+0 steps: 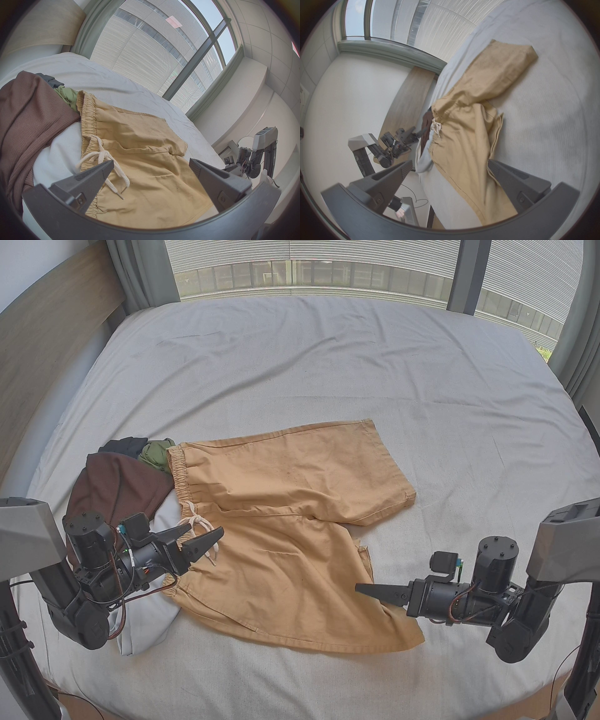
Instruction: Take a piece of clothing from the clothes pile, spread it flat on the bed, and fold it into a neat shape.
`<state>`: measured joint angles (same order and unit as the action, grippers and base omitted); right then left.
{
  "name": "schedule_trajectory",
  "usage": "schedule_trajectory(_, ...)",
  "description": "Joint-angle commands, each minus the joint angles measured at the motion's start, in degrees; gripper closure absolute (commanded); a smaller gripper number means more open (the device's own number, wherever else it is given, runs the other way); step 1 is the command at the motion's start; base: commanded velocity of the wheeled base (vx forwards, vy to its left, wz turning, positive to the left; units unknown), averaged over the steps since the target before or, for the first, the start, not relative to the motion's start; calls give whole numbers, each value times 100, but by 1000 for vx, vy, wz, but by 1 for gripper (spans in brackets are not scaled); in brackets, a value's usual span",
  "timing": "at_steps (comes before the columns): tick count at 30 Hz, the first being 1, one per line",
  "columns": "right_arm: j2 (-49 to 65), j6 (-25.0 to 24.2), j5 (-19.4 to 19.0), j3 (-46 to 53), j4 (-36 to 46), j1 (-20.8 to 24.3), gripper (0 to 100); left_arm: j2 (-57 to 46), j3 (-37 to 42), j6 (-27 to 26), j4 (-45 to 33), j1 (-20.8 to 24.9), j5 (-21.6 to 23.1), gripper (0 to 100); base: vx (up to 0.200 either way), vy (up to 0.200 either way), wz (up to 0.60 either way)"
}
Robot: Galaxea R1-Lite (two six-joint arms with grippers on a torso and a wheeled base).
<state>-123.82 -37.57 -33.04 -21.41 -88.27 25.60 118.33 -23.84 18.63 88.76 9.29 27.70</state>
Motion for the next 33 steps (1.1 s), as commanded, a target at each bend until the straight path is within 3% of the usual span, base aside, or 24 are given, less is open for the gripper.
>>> schedule_trajectory(1, 561, -75, -19, 5, 3, -46, 0, 41, 3, 1, 1, 20, -1, 0, 0, 0, 0)
schedule_trajectory(11, -107, 31, 113, -478, -6, -380, 0, 102, 3, -8, 1, 64, -1, 0, 0, 0, 0)
schedule_trajectory(15, -661, 110, 605, -953, -6, -398, 0, 111, 3, -26, 1, 73, -1, 0, 0, 0, 0)
schedule_trajectory(19, -837, 57, 693, -1138, 3, -380, 0, 120, 11, -26, 1, 73, -1, 0, 0, 0, 0)
schedule_trajectory(22, -846, -119, 720, -1226, 3, -345, 0, 137, 11, -26, 1, 73, -1, 0, 0, 0, 0)
schedule_trajectory(23, -854, -400, 737, -1278, 3, -328, 0, 137, 38, -26, 1, 73, -1, 0, 0, 0, 0)
schedule_trajectory(33, -1048, -1455, 737, -1516, 21, -275, 0, 146, 55, -26, 1, 82, -1, 0, 0, 0, 0)
